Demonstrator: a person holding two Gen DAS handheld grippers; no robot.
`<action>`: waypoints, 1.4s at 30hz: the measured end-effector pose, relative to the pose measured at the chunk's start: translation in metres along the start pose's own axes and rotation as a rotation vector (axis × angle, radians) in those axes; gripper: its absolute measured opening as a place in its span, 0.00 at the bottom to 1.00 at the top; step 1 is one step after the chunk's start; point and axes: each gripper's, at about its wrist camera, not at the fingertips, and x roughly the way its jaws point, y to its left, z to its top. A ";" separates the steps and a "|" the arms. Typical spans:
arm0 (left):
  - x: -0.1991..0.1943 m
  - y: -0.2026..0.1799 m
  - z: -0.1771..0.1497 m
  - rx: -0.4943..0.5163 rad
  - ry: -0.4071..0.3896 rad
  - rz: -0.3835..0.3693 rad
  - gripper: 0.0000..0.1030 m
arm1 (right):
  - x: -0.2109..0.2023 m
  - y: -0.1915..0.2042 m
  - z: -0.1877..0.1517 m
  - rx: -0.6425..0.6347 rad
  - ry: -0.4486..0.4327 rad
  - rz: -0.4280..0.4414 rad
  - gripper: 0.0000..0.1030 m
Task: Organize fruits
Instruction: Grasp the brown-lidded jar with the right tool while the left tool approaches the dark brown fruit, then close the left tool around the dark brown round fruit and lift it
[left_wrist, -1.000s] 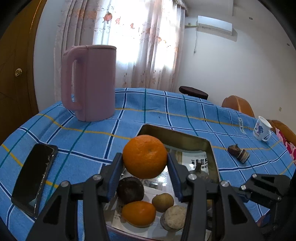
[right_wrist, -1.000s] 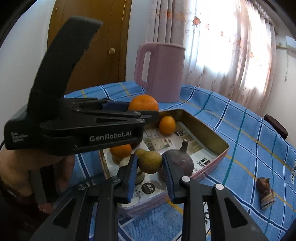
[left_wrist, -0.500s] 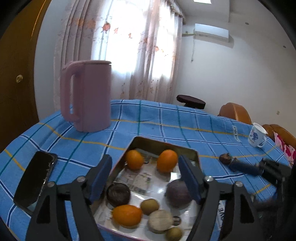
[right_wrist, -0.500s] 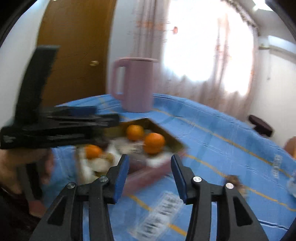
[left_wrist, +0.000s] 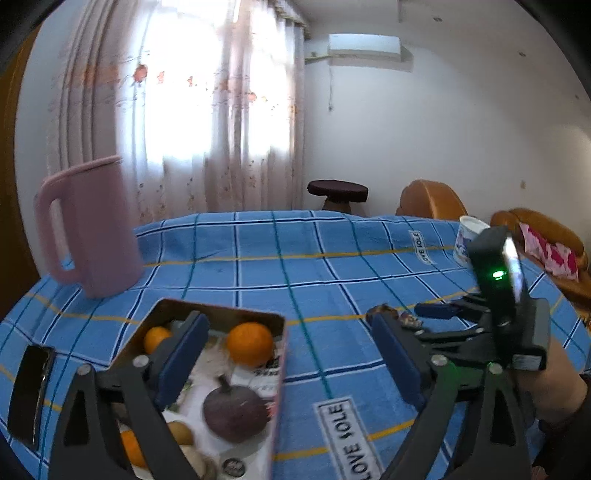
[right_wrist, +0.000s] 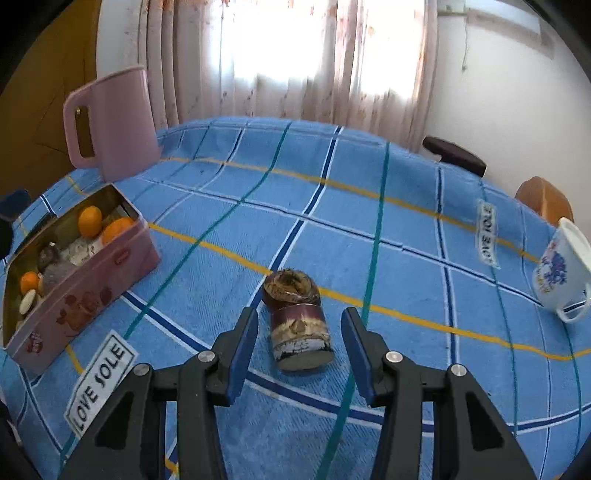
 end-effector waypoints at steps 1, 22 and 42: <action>0.004 -0.005 0.001 0.006 0.010 -0.004 0.90 | 0.006 0.000 0.000 0.002 0.015 0.009 0.46; 0.120 -0.091 0.003 0.067 0.287 -0.109 0.83 | -0.025 -0.099 -0.021 0.283 -0.120 -0.069 0.37; 0.157 -0.095 -0.002 0.002 0.405 -0.200 0.44 | -0.040 -0.093 -0.024 0.256 -0.188 -0.054 0.37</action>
